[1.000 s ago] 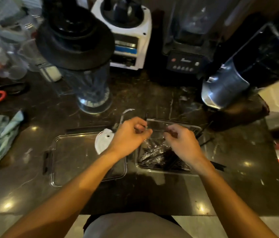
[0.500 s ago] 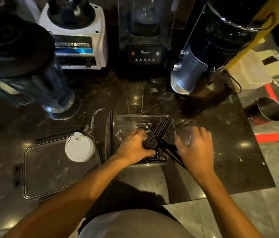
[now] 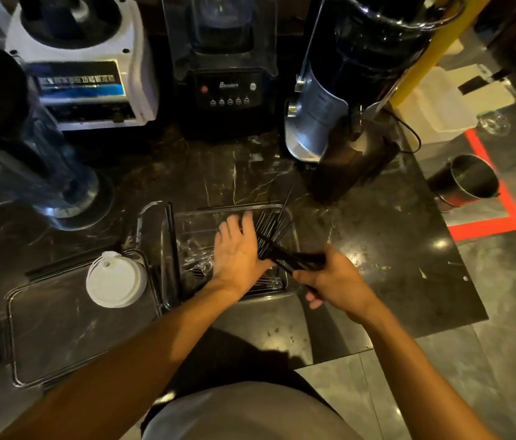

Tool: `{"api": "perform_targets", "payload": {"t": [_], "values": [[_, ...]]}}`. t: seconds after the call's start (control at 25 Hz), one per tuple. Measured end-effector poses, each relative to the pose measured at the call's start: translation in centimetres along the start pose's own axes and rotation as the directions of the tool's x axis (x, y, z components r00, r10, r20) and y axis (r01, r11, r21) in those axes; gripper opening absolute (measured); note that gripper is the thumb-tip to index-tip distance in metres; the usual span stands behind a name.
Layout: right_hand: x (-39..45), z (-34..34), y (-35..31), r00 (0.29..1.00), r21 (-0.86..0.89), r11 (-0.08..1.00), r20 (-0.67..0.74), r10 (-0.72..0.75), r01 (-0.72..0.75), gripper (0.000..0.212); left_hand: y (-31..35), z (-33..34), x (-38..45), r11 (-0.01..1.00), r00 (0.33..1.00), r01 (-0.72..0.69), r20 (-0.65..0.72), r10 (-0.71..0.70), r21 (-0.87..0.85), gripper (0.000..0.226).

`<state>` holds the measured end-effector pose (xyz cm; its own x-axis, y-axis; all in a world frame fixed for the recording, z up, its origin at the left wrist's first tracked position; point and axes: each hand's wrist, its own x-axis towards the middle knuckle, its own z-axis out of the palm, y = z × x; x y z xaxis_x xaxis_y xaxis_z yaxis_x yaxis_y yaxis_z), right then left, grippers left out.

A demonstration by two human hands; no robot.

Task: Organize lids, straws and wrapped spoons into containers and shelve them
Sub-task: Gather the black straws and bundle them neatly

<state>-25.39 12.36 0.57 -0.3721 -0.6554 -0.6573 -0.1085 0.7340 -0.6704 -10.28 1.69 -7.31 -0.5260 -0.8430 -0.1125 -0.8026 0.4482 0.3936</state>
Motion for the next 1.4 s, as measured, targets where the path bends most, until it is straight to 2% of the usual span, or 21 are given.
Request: {"api": "perform_targets", "payload": {"t": [0.12, 0.24, 0.36, 0.56, 0.76, 0.88, 0.96, 1.04, 1.16, 1.28, 1.4], "values": [[0.8, -0.3, -0.3, 0.999, 0.081, 0.996, 0.026, -0.046, 0.044, 0.032, -0.3, 0.3, 0.5, 0.996, 0.996, -0.085, 0.011, 0.085, -0.002, 0.086], [1.4, -0.2, -1.0, 0.997, 0.187, 0.980, -0.004, -0.074, 0.074, 0.020, -0.3, 0.5, 0.9, 0.995, 0.994, -0.099, 0.052, 0.100, -0.034, 0.064], [2.0, 0.1, -1.2, 0.998, 0.324, 0.943, -0.011, -0.070, 0.069, 0.015, -0.2, 0.7, 1.1, 0.993, 0.994, -0.092, 0.053, 0.096, -0.071, 0.052], [2.1, 0.1, -1.2, 0.997, 0.402, 0.913, 0.000, -0.072, 0.066, 0.023, 0.5, 1.0, 1.9, 0.990, 0.995, -0.069, 0.061, 0.077, -0.124, 0.055], [1.7, -0.3, -1.7, 0.990, 0.545, 0.827, -0.041, -0.138, 0.138, 0.051, 0.7, 1.3, 2.6, 0.977, 0.994, -0.054, 0.082, 0.073, -0.207, 0.032], [1.6, -0.7, -1.7, 0.982, 0.561, 0.808, -0.062, -0.178, 0.182, 0.048, 0.9, 0.8, 2.5, 0.952, 0.988, -0.060, 0.116, 0.098, -0.300, 0.023], [1.8, -0.7, -1.7, 0.981, 0.539, 0.820, -0.091, -0.169, 0.191, 0.041, 0.8, -0.4, 2.4, 0.846, 0.981, 0.050, 0.185, 0.058, -0.531, 0.009], [2.1, -0.2, -1.5, 0.983, 0.512, 0.838, -0.091, -0.162, 0.186, 0.035, 0.4, -1.8, 2.3, 0.723, 0.978, 0.139, 0.210, 0.009, -0.677, 0.009], [2.3, 1.2, -2.0, 0.979, 0.429, 0.882, -0.033, -0.203, 0.197, 0.028, -0.8, -3.6, 2.4, 0.620, 0.984, 0.162, 0.171, -0.047, -0.768, 0.013], [2.2, 3.2, -2.7, 0.972, 0.301, 0.933, 0.064, -0.228, 0.199, 0.035, -2.0, -5.2, 2.4, 0.478, 0.984, 0.176, 0.156, -0.083, -0.861, 0.011], [2.3, 5.8, -2.7, 0.952, 0.017, 0.975, 0.215, -0.218, 0.220, 0.051, -3.1, -6.8, 2.1, 0.340, 0.980, 0.184, 0.146, -0.135, -0.922, 0.011]]}}
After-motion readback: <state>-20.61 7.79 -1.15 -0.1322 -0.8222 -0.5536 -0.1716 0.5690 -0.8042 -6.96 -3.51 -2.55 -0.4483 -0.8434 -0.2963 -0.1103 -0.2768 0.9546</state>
